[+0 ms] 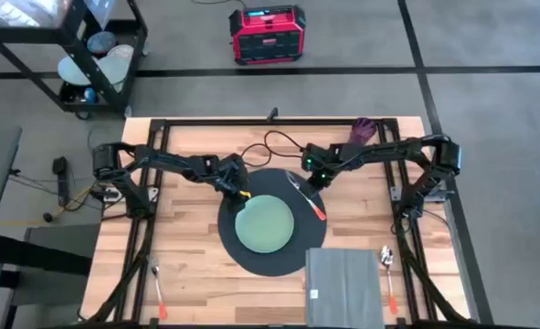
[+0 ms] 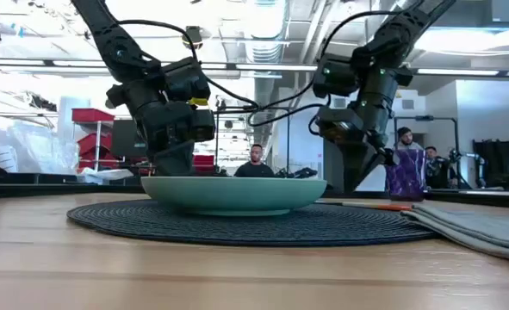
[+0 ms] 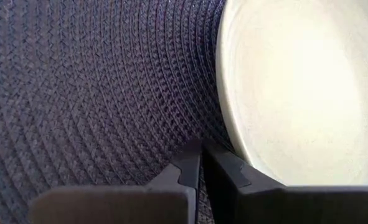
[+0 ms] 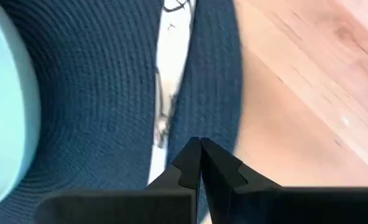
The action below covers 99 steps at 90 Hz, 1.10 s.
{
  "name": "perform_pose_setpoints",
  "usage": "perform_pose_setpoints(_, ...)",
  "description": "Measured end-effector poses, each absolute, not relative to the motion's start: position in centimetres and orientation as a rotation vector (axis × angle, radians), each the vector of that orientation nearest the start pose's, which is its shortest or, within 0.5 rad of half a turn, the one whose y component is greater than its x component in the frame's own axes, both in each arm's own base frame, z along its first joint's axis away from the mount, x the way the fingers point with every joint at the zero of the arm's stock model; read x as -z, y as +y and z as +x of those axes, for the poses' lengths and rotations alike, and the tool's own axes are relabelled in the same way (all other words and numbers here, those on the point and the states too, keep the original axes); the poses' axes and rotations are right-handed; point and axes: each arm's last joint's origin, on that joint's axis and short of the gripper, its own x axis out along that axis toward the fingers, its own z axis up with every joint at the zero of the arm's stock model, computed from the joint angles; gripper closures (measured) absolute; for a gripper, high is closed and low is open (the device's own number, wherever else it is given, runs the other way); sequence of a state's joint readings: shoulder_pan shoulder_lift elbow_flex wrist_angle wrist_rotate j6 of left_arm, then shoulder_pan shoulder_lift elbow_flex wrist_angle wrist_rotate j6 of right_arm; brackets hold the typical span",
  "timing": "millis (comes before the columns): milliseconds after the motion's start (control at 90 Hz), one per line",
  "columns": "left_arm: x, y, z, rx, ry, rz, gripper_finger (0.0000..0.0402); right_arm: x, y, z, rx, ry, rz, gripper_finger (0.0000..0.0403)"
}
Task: Set table place
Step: Put the orange knife on the blue placemat to the right of the green plate
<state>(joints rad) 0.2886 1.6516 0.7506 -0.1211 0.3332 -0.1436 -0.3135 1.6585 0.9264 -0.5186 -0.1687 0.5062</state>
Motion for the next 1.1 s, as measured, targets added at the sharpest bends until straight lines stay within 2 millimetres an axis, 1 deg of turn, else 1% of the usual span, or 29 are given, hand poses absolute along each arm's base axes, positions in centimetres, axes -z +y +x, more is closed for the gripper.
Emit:
perform_pose_setpoints(222, -13.1, 7.3, 28.1, -0.030, 0.978, -0.444, 0.0402, -15.6, -6.7, 28.8, 0.384, 1.194, 0.713, 0.0403)
perform_pose_setpoints(356, -13.1, 7.4, 28.1, -0.030, 0.978, -0.444, 0.0402, -15.6, -5.8, 29.0, 0.361, 1.203, 0.695, 0.0403)
perform_pose_setpoints(700, -13.1, 7.3, 28.1, -0.030, 0.979, -0.444, 0.0402, -14.1, -5.8, 27.6, 0.389, 1.259, 0.718, 0.0403)
perform_pose_setpoints(856, -13.1, 7.3, 28.1, -0.030, 0.979, -0.443, 0.0402, -14.0, -5.5, 27.7, 0.372, 1.257, 0.714, 0.0403)
perform_pose_setpoints(1100, -13.1, 7.3, 28.1, -0.028, 0.978, -0.440, 0.0402, -14.3, -4.4, 28.6, 0.340, 1.194, 0.743, 0.0403)
